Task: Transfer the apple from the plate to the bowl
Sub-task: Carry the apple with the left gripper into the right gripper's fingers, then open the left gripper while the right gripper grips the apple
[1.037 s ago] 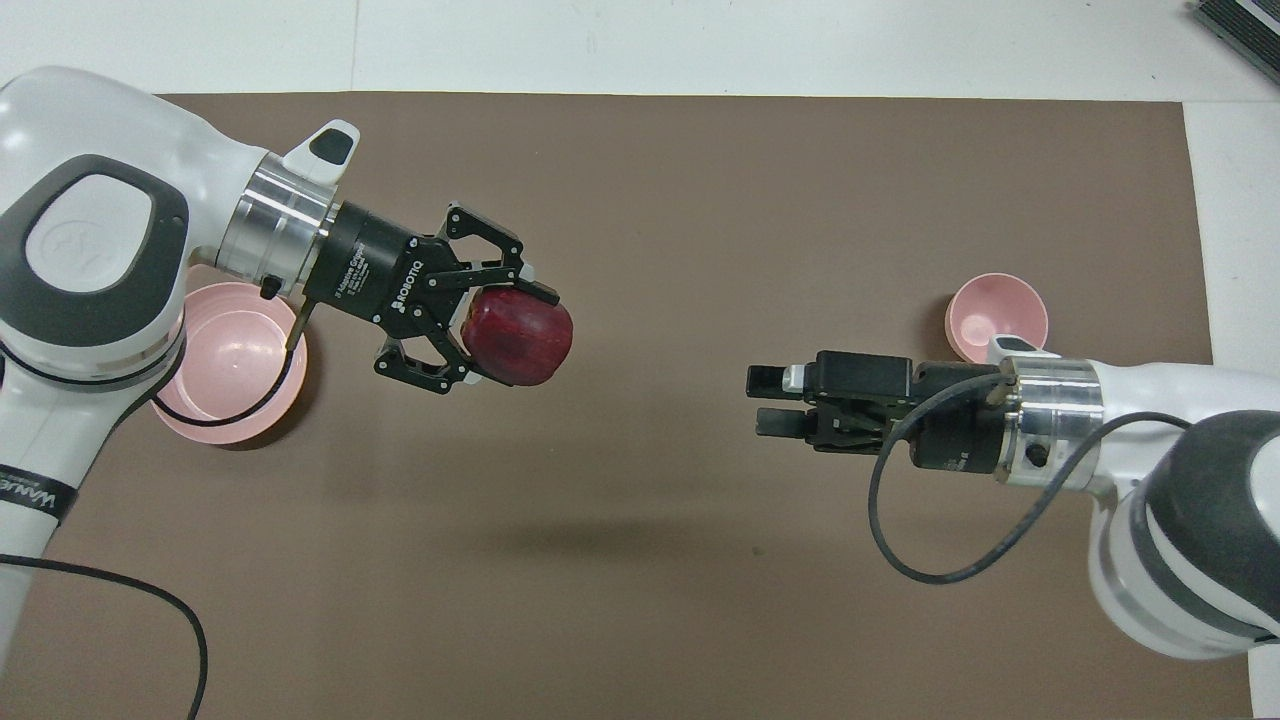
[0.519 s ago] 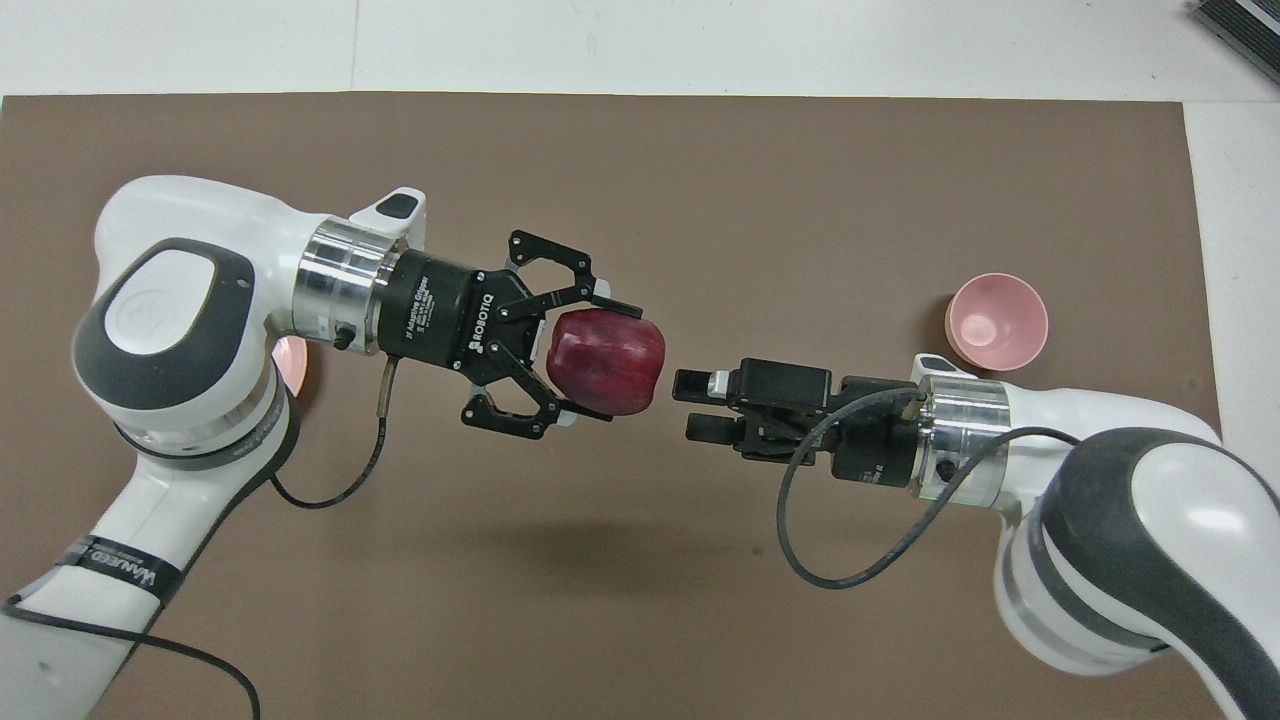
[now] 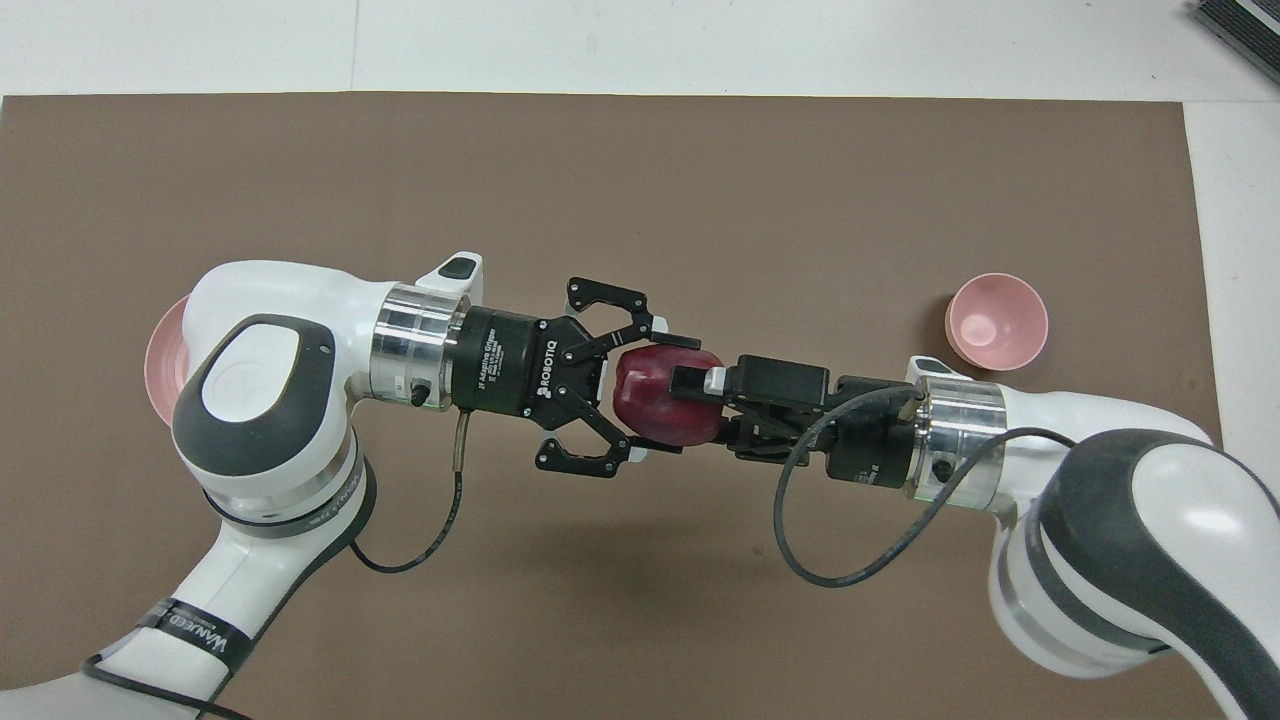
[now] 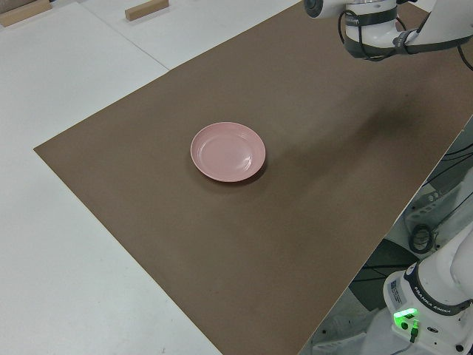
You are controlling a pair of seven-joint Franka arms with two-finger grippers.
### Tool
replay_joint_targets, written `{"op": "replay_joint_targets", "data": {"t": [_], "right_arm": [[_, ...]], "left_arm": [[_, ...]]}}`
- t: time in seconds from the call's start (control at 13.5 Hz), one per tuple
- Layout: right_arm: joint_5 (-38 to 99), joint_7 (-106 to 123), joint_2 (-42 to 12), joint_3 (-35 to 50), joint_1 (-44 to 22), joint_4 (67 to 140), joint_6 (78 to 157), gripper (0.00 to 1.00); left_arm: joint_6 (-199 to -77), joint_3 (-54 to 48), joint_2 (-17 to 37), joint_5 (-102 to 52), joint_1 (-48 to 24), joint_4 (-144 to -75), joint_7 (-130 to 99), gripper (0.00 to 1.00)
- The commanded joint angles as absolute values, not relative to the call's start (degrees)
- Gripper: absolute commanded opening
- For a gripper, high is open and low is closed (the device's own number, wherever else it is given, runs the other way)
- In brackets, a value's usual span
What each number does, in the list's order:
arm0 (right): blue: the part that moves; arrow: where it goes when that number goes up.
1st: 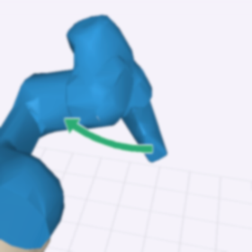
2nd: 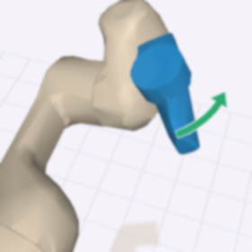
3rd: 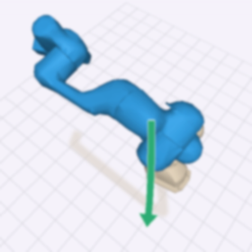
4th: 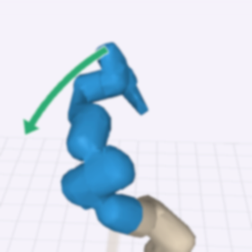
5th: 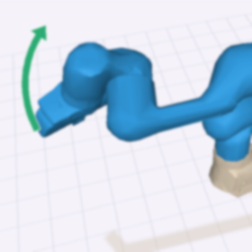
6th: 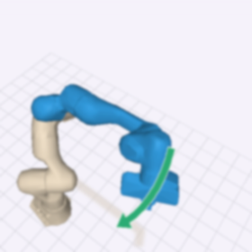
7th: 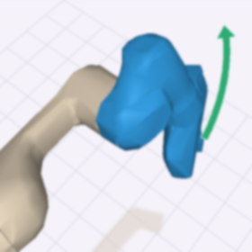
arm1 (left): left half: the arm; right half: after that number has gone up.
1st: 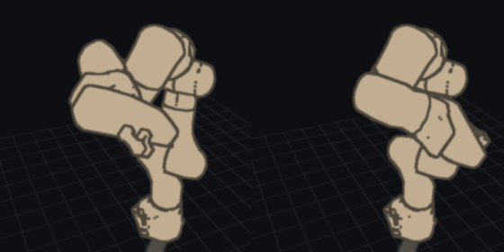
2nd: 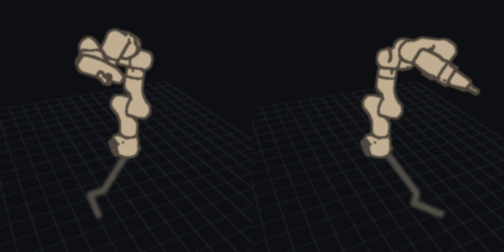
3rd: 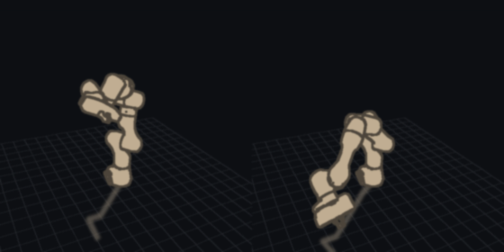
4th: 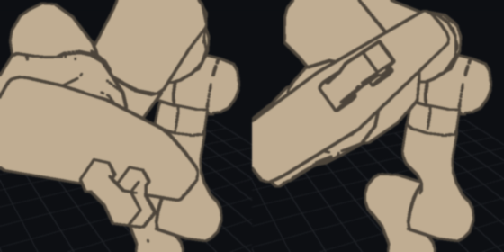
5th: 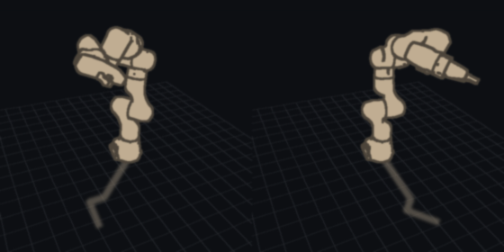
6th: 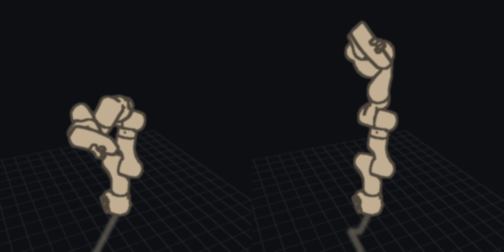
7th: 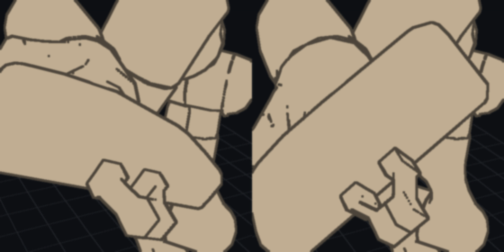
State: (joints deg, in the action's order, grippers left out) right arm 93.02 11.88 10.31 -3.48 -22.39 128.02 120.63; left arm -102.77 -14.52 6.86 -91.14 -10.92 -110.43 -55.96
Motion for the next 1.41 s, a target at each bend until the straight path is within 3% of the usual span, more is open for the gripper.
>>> {"op": "replay_joint_targets", "data": {"t": [0.0,0.37,0.44,0.52,0.81,0.89,0.96,1.04,1.33], "right_arm": [[94.75,13.54,10.72,-3.34,-22.59,128.67,121.64,1.0],[94.75,13.36,10.72,-3.43,-22.59,128.67,121.73,1.0],[94.66,13.36,10.72,-3.43,-22.59,128.67,121.73,0.92],[94.66,13.27,10.72,-3.34,-22.59,128.67,121.73,0.72],[94.66,12.22,10.55,-3.43,-22.5,128.5,121.73,0.22],[94.66,12.04,10.46,-3.43,-22.5,128.5,121.73,0.06],[94.66,11.34,10.46,-3.43,-22.41,128.41,121.73,0.0],[94.66,10.03,10.46,-3.43,-22.41,128.41,121.82,0.0],[93.96,8.44,10.28,-3.51,-21.62,128.32,121.47,0.0]], "left_arm": [[-105.64,-13.8,4.39,-93.77,-13.0,-112.5,-56.78,0.0],[-106.17,-13.71,4.04,-93.78,-13.45,-113.02,-56.86,0.0],[-106.17,-13.71,3.69,-93.78,-13.45,-113.38,-56.87,0.0],[-105.56,-13.54,3.6,-93.61,-13.45,-113.55,-57.21,0.0],[-106.17,-13.62,3.16,-93.25,-13.54,-114.26,-57.57,0.0],[-106.26,-13.54,3.16,-92.99,-14.06,-114.17,-57.66,0.22],[-106.26,-13.54,3.25,-92.73,-14.06,-114.08,-57.48,0.93],[-106.17,-13.54,3.25,-92.64,-13.98,-114.0,-57.48,1.0],[-105.99,-13.27,3.95,-91.94,-12.57,-113.12,-56.78,1.0]]}}
